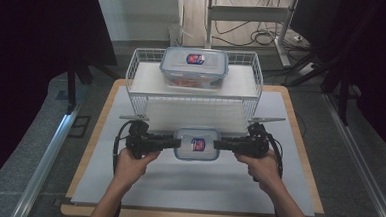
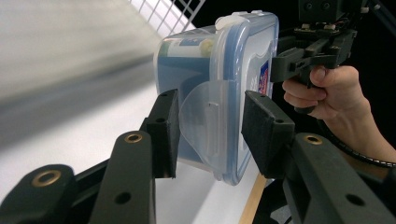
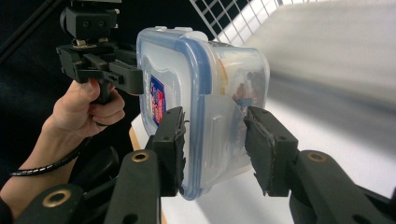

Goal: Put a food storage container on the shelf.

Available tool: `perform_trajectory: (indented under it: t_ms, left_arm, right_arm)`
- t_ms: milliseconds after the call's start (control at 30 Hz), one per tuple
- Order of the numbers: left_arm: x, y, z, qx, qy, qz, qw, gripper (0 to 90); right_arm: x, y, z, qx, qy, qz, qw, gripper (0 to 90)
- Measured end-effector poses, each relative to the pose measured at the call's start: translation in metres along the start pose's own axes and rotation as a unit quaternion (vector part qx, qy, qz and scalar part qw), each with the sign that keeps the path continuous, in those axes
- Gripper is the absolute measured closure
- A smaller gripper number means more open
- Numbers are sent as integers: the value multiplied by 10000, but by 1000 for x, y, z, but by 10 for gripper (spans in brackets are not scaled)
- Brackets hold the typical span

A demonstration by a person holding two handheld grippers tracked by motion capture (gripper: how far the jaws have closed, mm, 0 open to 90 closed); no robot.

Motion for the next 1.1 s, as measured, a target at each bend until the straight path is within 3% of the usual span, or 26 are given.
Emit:
perform_trajectory:
  t_ms: [200,600,967,1100]
  left_arm:
    - [-24,-5,-10,-41,-58,80,9999,576]
    - [-98,-17,-35,-160,-253,312,9991,574]
    - [-167,-8,-54,-185,-471,192,9985,573]
    - [-178,-2,-54,-198,-504,127,9985,573]
  right_arm:
    - [-24,8,-3,4,-72,-114,9999,584]
    - [-94,30,-13,0,-374,-254,9990,584]
    - [-164,36,-10,22,-591,-250,9979,582]
    - [-177,33,-8,66,-631,-230,9977,580]
Point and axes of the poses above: each handheld gripper's, and its own axes: z roughly forward along the jaws, x roughly out of its underside, y roughly to its left, the point moved 4 cm from there along z, roughly forward along the jaws, and after that the axes turned 3 degrees about -x, right-handed, at the moved point
